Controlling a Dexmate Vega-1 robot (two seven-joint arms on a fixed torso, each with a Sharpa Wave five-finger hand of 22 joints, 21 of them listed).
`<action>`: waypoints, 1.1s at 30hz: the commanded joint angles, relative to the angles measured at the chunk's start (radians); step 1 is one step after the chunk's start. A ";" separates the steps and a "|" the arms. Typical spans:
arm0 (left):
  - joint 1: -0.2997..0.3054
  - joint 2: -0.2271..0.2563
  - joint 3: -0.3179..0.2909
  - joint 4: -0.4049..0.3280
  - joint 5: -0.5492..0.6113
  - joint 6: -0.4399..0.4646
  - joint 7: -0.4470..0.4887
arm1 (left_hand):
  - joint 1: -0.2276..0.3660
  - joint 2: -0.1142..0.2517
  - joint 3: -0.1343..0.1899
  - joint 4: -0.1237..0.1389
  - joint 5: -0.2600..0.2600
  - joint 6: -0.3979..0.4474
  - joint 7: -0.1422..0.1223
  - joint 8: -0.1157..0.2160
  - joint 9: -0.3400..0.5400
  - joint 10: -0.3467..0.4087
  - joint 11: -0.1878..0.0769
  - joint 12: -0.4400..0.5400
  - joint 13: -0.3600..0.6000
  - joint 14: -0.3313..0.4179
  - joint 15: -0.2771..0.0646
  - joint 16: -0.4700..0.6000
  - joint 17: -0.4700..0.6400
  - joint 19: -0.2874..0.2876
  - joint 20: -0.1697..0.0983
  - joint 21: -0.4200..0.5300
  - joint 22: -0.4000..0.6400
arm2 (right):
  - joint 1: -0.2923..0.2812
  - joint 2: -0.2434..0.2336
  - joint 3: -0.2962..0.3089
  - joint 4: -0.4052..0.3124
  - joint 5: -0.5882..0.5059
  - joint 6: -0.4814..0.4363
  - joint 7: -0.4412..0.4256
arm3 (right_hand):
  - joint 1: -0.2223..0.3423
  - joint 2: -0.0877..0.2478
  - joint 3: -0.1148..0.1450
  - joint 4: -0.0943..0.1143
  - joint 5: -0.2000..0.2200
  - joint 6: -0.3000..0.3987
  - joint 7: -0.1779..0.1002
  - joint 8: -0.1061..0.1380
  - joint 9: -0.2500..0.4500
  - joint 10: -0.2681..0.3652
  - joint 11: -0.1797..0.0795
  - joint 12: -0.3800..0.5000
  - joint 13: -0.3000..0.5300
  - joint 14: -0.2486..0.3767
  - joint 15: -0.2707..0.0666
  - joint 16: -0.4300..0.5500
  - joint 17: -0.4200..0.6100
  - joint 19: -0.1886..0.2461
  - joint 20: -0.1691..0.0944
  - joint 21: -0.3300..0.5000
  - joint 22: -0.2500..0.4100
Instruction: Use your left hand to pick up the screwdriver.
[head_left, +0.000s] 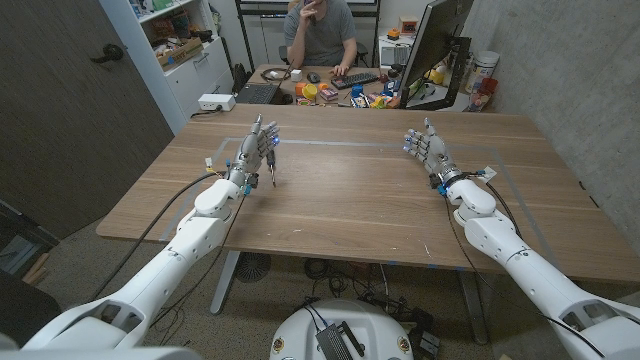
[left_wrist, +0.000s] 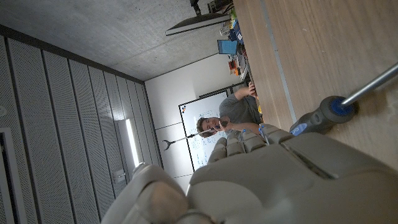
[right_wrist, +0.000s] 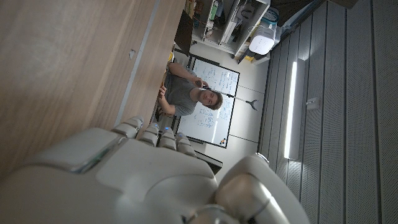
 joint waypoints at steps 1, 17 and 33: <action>0.051 -0.177 -0.235 -0.097 0.253 0.158 -0.120 | 0.008 0.001 0.000 0.005 0.006 0.009 0.002 0.006 0.002 0.011 0.000 0.005 0.003 0.007 -0.088 0.003 0.002 0.006 -0.024 0.006 0.001 | -0.031 0.138 0.176 0.000 -0.162 -0.072 0.105 | 0.000 0.016 -0.002 0.008 0.006 0.010 0.002 0.007 0.004 0.008 0.000 0.003 0.003 0.007 -0.008 0.005 0.002 0.009 -0.001 0.004 0.004; 0.084 -0.250 -0.351 -0.485 0.779 0.598 -0.243 | 0.025 -0.001 0.005 -0.008 0.007 0.014 0.015 0.008 0.002 0.023 0.011 0.009 0.003 0.012 -0.076 0.005 0.001 0.015 -0.015 0.009 0.001 | -0.030 0.258 0.314 0.010 -0.300 -0.110 0.198 | 0.000 0.017 -0.002 0.008 0.005 0.009 0.004 0.006 0.004 0.007 0.005 0.000 0.003 0.003 -0.004 0.002 0.002 0.009 0.000 0.000 0.004; 0.043 -0.193 -0.286 -0.657 1.161 0.851 -0.405 | 0.155 -0.052 0.027 -0.107 0.014 0.032 -0.010 0.018 0.004 0.038 -0.008 0.011 0.007 0.013 -0.070 0.004 -0.001 0.013 -0.009 0.005 -0.001 | -0.016 0.301 0.363 0.021 -0.362 -0.116 0.234 | 0.000 0.018 -0.001 0.008 0.004 0.004 0.005 0.004 0.004 0.003 0.009 -0.003 0.003 0.000 0.000 0.000 0.002 0.009 0.001 -0.004 0.004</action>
